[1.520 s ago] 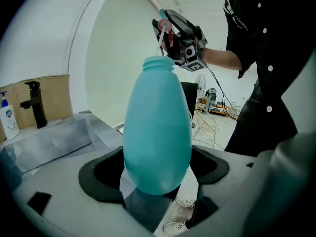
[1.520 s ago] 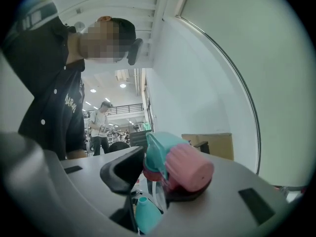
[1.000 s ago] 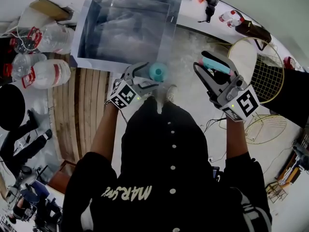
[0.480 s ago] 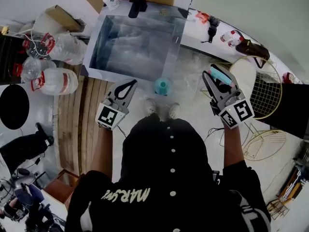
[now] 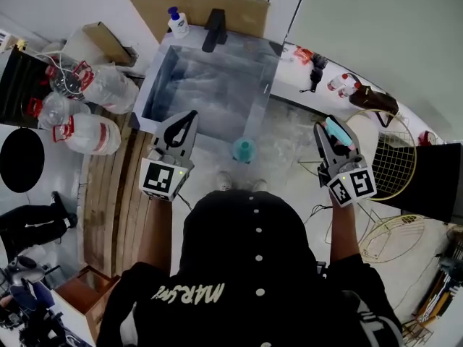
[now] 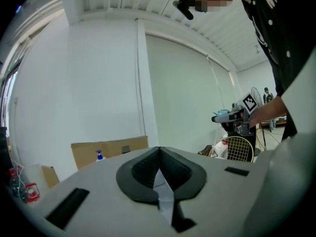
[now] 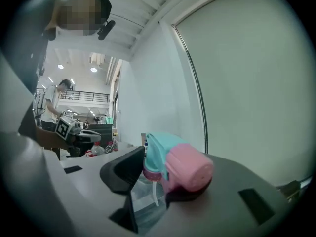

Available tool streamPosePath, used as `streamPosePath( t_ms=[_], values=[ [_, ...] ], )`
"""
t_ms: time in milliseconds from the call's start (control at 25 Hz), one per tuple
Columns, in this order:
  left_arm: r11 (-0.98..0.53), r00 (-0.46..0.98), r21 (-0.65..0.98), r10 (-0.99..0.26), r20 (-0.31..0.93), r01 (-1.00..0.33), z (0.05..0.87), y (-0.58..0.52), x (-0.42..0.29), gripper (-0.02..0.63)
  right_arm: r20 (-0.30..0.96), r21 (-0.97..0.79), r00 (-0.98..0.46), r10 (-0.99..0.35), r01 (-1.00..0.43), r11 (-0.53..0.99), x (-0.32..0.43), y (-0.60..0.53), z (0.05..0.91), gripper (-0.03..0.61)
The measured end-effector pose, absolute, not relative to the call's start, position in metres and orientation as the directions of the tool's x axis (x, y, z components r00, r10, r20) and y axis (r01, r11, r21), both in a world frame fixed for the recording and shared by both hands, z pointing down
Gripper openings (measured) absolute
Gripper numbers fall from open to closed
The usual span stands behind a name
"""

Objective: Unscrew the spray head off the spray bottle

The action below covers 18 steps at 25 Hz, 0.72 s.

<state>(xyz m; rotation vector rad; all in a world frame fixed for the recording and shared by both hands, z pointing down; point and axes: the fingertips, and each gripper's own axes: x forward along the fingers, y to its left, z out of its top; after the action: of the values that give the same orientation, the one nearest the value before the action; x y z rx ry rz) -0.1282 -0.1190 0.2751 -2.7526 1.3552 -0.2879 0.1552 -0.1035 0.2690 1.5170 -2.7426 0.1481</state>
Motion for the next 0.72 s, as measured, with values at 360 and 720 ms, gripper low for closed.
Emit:
streamPosePath(
  t_ms=[360, 720],
  values=[
    [-0.467, 0.451, -0.082, -0.878, 0.158, -0.88, 0.254, -0.122, -0.158, 0.025, 0.027, -0.034, -0.419, -0.908, -0.908, 0.418, 0.177, -0.102, 0.266, 0.163],
    [-0.458, 0.445, -0.136, -0.888, 0.121, -0.878, 0.249, -0.12, -0.157, 0.025, 0.007, -0.024, -0.406, -0.914, -0.914, 0.406, 0.176, -0.104, 0.253, 0.163]
  ],
)
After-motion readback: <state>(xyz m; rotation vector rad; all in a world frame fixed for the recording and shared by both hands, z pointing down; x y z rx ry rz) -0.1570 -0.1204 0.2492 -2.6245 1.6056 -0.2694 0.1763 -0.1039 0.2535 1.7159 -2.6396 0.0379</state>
